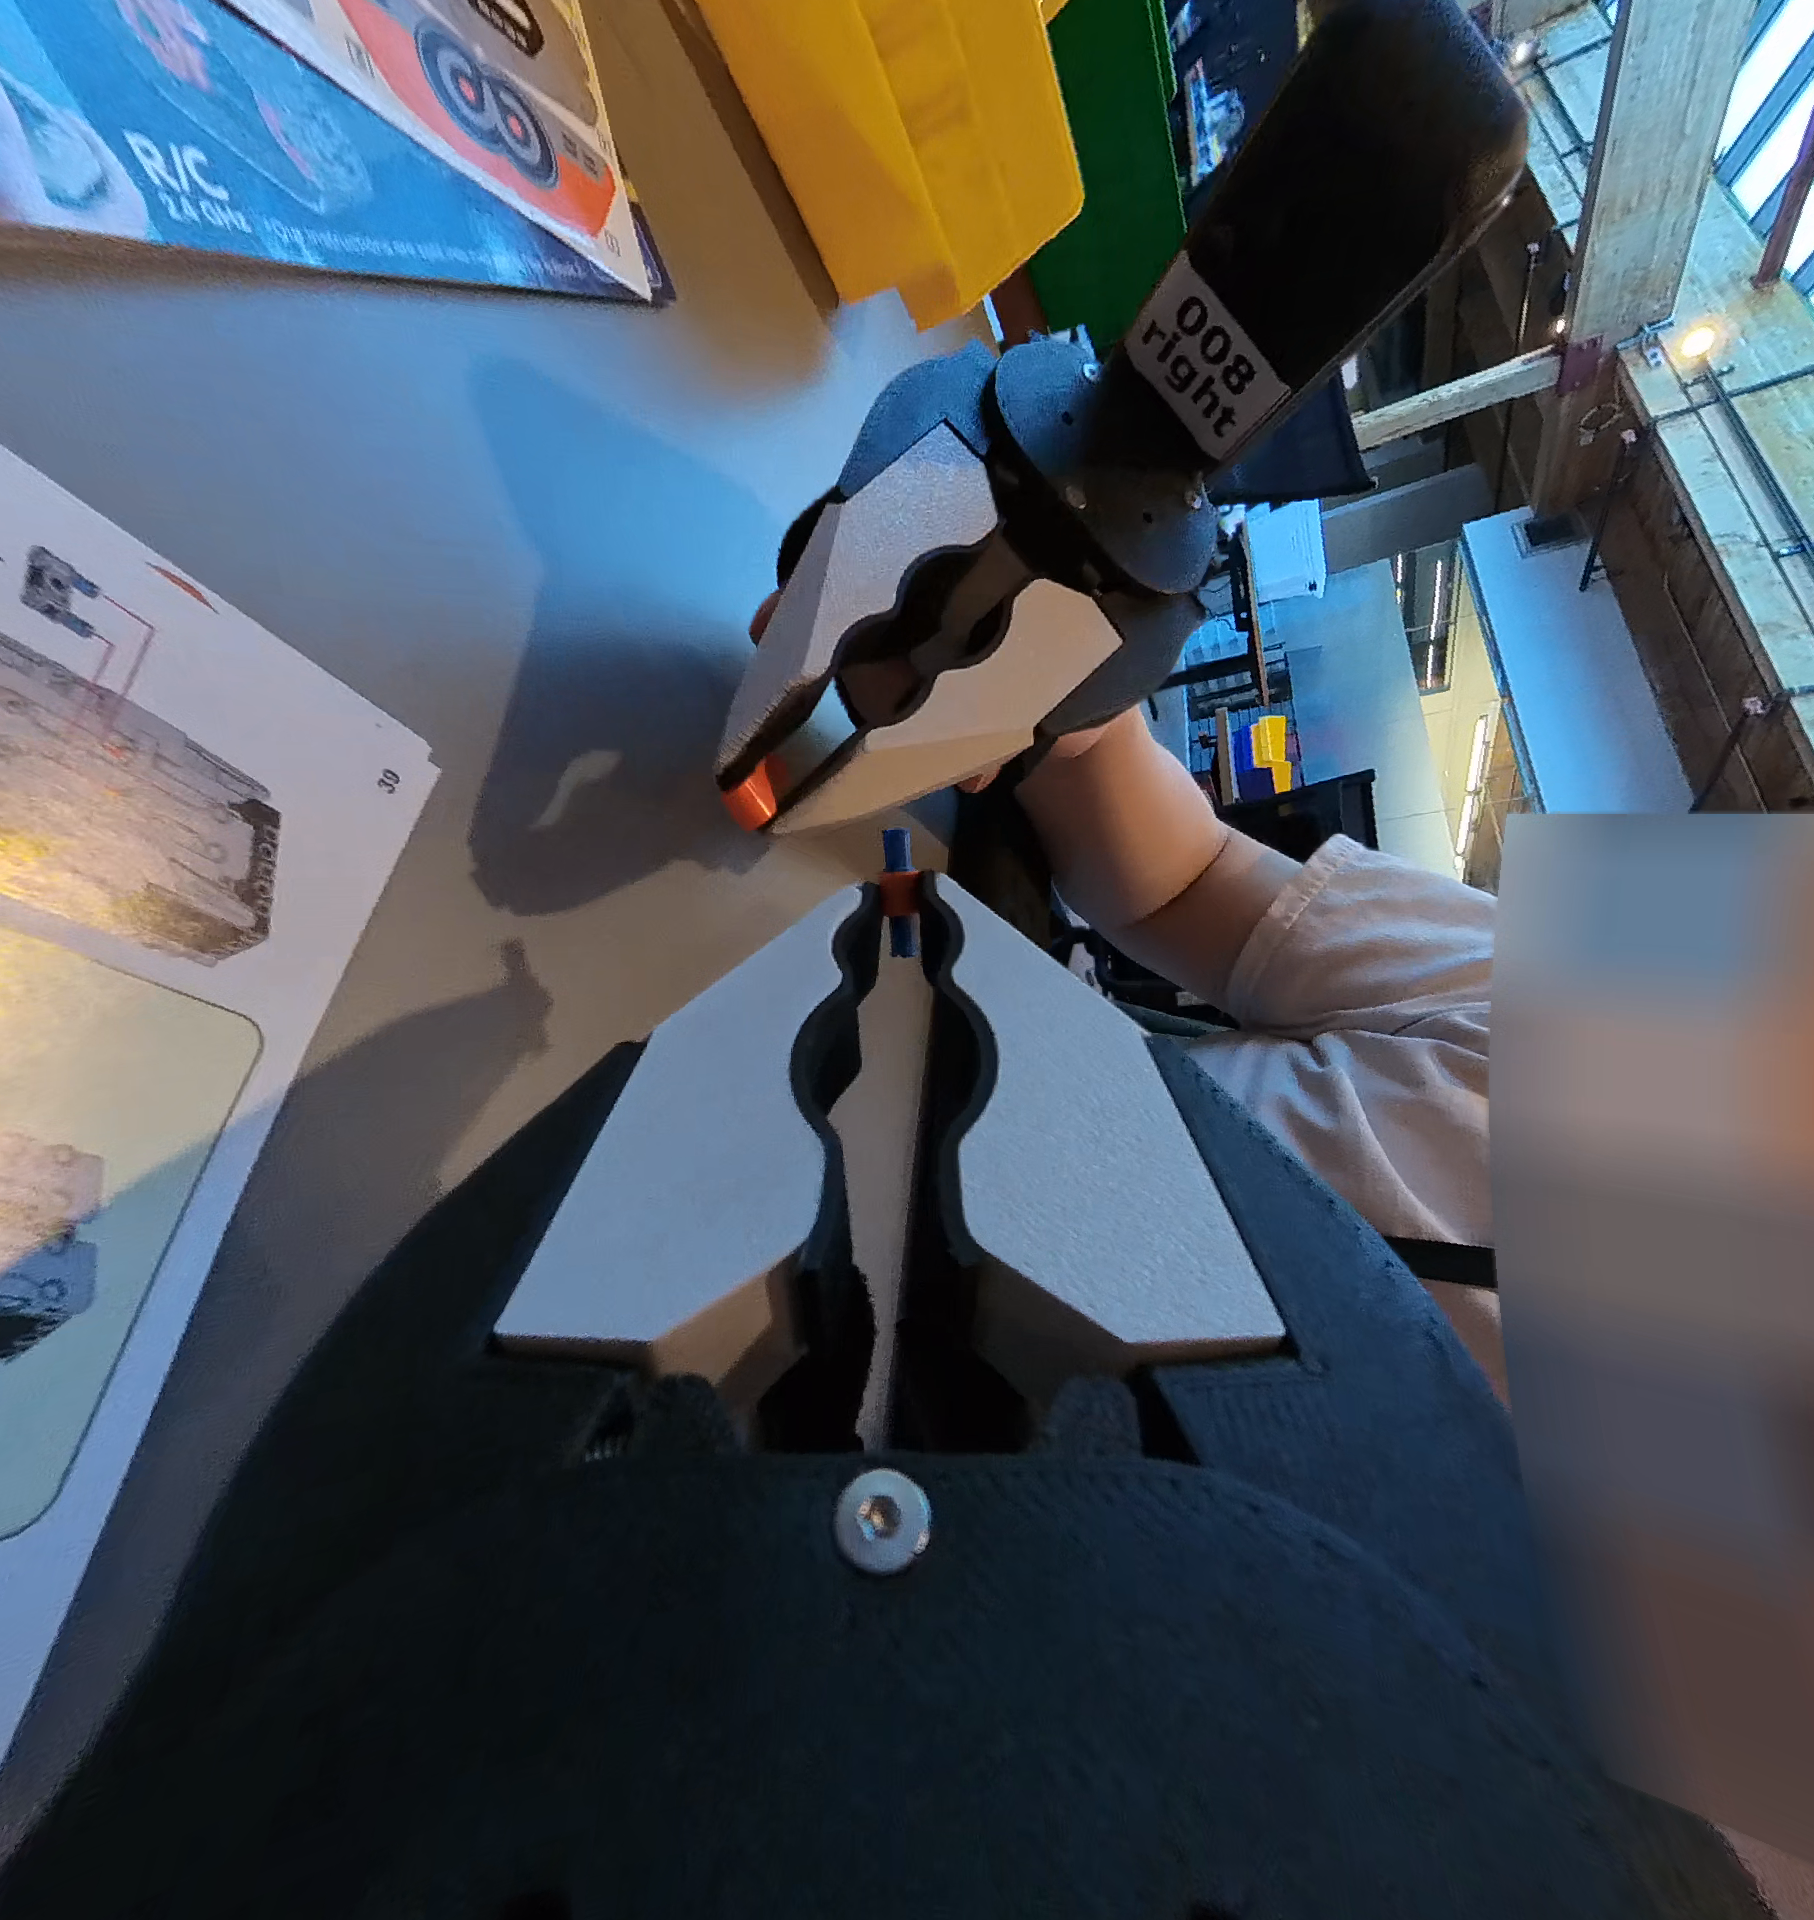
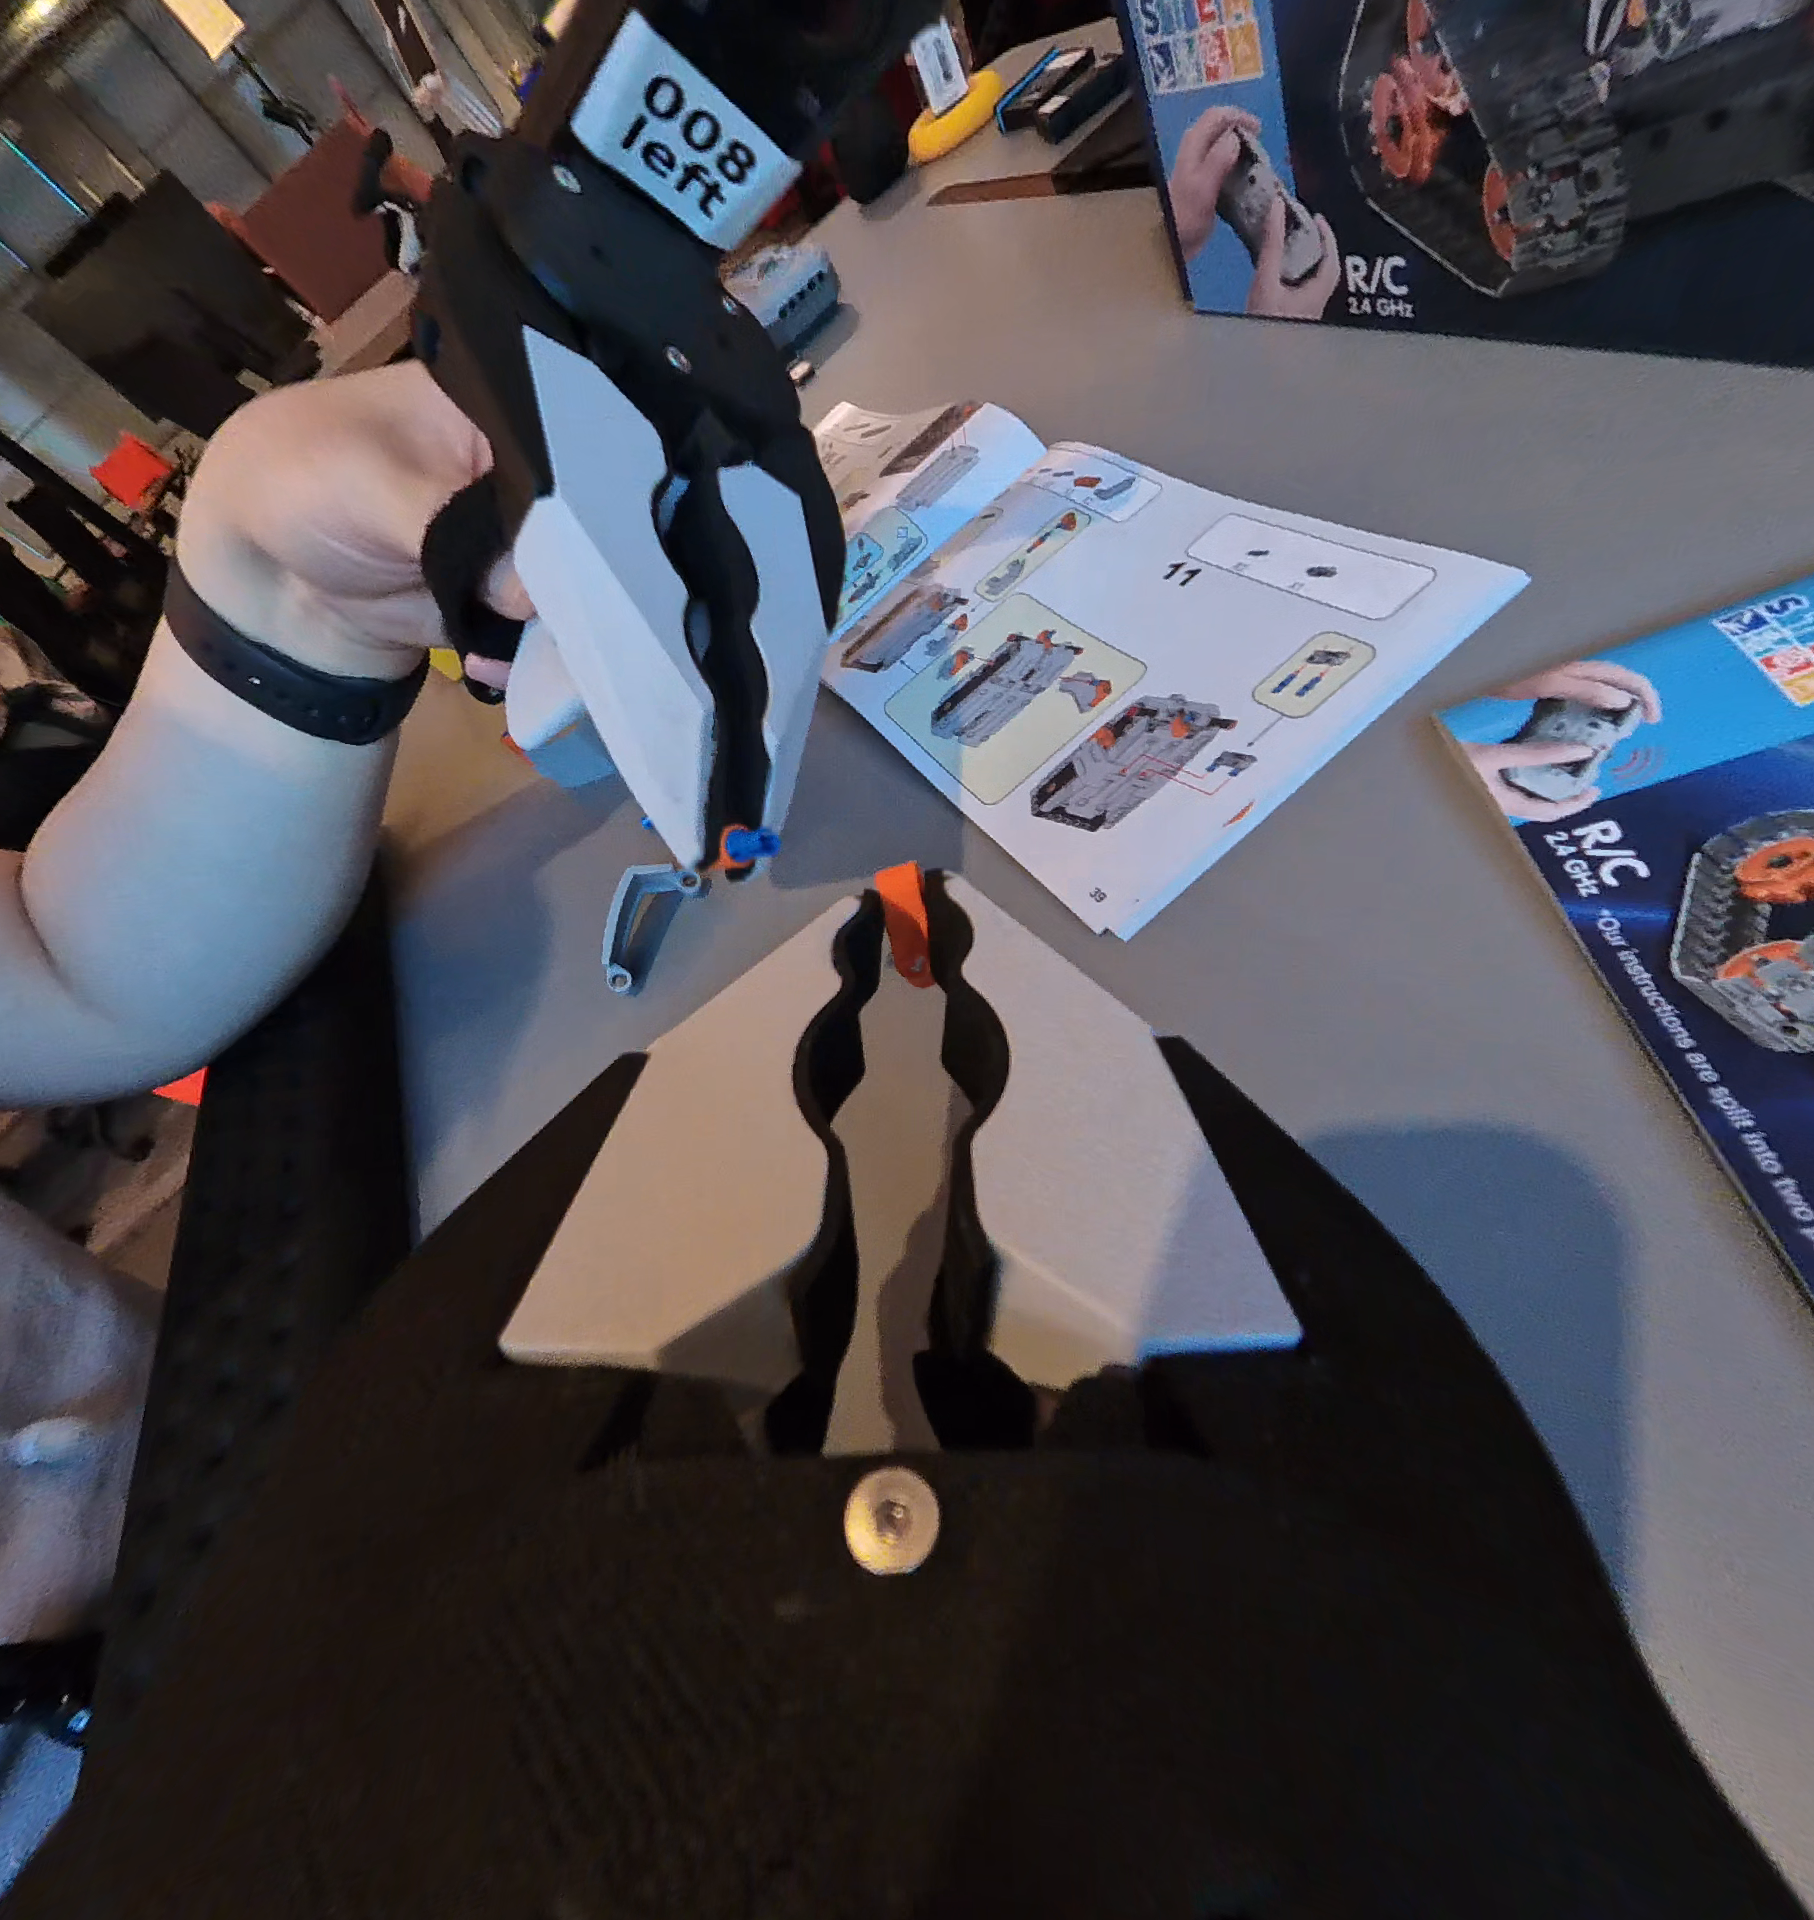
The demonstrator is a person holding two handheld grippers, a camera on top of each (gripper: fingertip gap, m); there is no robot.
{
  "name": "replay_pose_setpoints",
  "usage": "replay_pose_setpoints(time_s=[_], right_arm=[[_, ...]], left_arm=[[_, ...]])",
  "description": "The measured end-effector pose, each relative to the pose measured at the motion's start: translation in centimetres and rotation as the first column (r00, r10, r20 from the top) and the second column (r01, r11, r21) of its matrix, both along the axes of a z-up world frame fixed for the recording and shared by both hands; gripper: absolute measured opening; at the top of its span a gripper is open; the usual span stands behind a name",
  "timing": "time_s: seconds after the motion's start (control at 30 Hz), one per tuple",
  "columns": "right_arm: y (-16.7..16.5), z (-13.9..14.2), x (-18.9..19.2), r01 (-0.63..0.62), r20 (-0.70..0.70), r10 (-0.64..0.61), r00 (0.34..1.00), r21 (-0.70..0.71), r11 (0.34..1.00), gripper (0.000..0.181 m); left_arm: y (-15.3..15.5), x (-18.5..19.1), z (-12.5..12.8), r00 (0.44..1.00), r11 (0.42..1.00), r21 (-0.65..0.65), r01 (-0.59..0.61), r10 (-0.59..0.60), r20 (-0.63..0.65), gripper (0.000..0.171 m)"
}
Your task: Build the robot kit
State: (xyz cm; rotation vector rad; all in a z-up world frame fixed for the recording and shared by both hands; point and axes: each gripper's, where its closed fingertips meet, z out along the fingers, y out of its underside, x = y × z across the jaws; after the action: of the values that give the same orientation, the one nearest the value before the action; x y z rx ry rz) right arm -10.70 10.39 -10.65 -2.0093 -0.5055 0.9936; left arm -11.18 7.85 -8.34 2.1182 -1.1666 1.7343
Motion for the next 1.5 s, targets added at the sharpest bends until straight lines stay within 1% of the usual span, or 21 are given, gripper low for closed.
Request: replay_pose_setpoints(time_s=[0.1, 0.2, 0.3, 0.43, 0.63, 0.73, 0.93, 1.07, 1.17, 1.3, 1.5], right_arm=[[0.2, 0.5, 0.0, 0.021, -0.063, -0.021, 0.998, 0.0, 1.0, 0.008], [0.0, 1.4, -0.5, 0.009, -0.189, -0.013, 0.982, -0.025, 1.0, 0.008], [-0.2, 1.5, -0.6, 0.0, -0.204, -0.005, 0.979, -0.024, 1.0, 0.008], [-0.3, 1.8, -0.6, -0.012, -0.278, -0.004, 0.96, -0.055, 0.998, 0.008], [-0.3, 2.4, -0.5, -0.012, -0.339, -0.01, 0.941, -0.063, 0.998, 0.008], [-0.3, 1.8, -0.5, -0.006, -0.277, -0.007, 0.961, -0.046, 0.999, 0.008], [-0.4, 2.0, -0.8, -0.014, -0.285, 0.003, 0.959, -0.034, 0.999, 0.008], [-0.4, 2.0, -1.0, -0.003, -0.236, 0.007, 0.972, 0.02, 1.0, 0.008], [-0.4, 2.2, -1.0, 0.008, -0.169, 0.008, 0.986, 0.093, 0.996, 0.008], [-0.4, 2.0, -1.1, 0.015, -0.025, -0.01, 1.0, 0.209, 0.978, 0.008], [-0.3, 1.9, -1.0, -0.005, 0.16, -0.057, 0.985, 0.367, 0.93, 0.009]], left_arm=[[0.0, 0.0, -0.2, 1.0, 1.0, -0.027, -0.01, 0.01, -0.015, 0.005], [0.0, -0.1, -0.3, 1.0, 0.999, -0.043, -0.013, 0.012, -0.023, 0.006], [0.3, -0.1, -0.3, 0.999, 0.998, -0.057, -0.028, 0.027, -0.022, 0.005], [0.4, -0.3, -0.2, 0.999, 0.996, -0.078, -0.036, 0.034, -0.02, 0.006], [0.6, -0.4, -0.3, 0.999, 0.995, -0.093, -0.046, 0.044, -0.022, 0.006], [0.6, -0.3, -0.2, 0.999, 0.994, -0.102, -0.047, 0.046, -0.012, 0.006], [0.6, -0.3, -0.1, 0.999, 0.993, -0.106, -0.045, 0.044, -0.012, 0.006], [0.6, -0.4, -0.1, 0.999, 0.993, -0.109, -0.043, 0.041, -0.015, 0.006], [0.6, -0.6, -0.1, 0.999, 0.992, -0.117, -0.043, 0.041, -0.017, 0.006], [0.6, -0.6, -0.3, 0.999, 0.991, -0.125, -0.047, 0.044, -0.023, 0.005], [0.6, -0.5, -0.4, 0.999, 0.989, -0.138, -0.051, 0.048, -0.025, 0.005]])
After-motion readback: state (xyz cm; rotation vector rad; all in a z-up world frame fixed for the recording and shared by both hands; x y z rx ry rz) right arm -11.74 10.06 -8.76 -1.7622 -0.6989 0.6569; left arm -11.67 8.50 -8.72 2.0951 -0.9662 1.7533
